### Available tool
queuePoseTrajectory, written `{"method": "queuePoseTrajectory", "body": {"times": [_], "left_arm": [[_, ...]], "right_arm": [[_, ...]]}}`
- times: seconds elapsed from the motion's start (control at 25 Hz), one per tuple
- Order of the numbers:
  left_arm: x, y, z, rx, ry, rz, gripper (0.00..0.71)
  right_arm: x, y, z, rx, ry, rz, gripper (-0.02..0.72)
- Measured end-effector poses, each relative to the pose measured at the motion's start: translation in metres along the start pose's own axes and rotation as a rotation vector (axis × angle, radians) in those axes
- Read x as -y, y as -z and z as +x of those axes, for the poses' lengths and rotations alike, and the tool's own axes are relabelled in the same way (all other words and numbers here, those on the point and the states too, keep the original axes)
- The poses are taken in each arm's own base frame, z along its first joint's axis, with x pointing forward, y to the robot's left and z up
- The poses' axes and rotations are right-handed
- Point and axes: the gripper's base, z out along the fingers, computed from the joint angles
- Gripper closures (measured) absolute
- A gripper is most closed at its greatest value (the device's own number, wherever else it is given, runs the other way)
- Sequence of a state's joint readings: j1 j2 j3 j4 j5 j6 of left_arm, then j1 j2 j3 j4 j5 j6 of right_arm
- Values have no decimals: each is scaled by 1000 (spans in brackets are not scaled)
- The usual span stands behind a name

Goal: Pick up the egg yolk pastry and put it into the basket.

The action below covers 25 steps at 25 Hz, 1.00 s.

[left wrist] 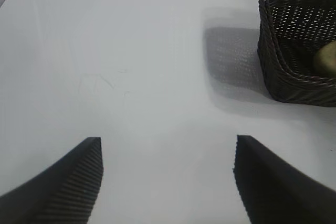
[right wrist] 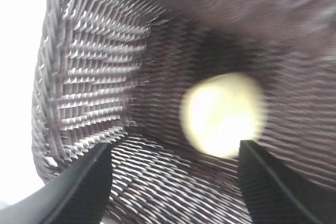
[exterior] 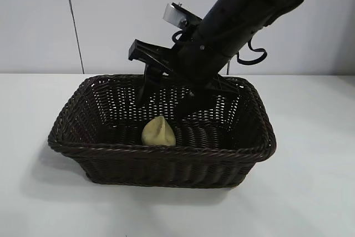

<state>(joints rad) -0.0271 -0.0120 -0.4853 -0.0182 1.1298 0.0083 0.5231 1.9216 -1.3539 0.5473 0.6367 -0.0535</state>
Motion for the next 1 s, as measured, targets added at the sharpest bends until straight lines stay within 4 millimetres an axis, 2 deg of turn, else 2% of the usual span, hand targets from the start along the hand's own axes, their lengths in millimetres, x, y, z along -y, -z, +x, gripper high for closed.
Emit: {"method": "queuePoseTrajectory", "body": {"times": [0.24, 0.44, 0.72, 1.0], "left_arm": [[0, 0, 0, 0, 0, 0, 199], [0, 0, 0, 0, 0, 0, 199], [0, 0, 0, 0, 0, 0, 199], [0, 0, 0, 0, 0, 0, 199]], "right_arm": [[-2, 42, -32, -60, 45, 133, 209], [18, 73, -44, -123, 46, 348, 209], [63, 94, -53, -151, -41, 433, 209], [148, 136, -62, -118, -152, 546, 209]]}}
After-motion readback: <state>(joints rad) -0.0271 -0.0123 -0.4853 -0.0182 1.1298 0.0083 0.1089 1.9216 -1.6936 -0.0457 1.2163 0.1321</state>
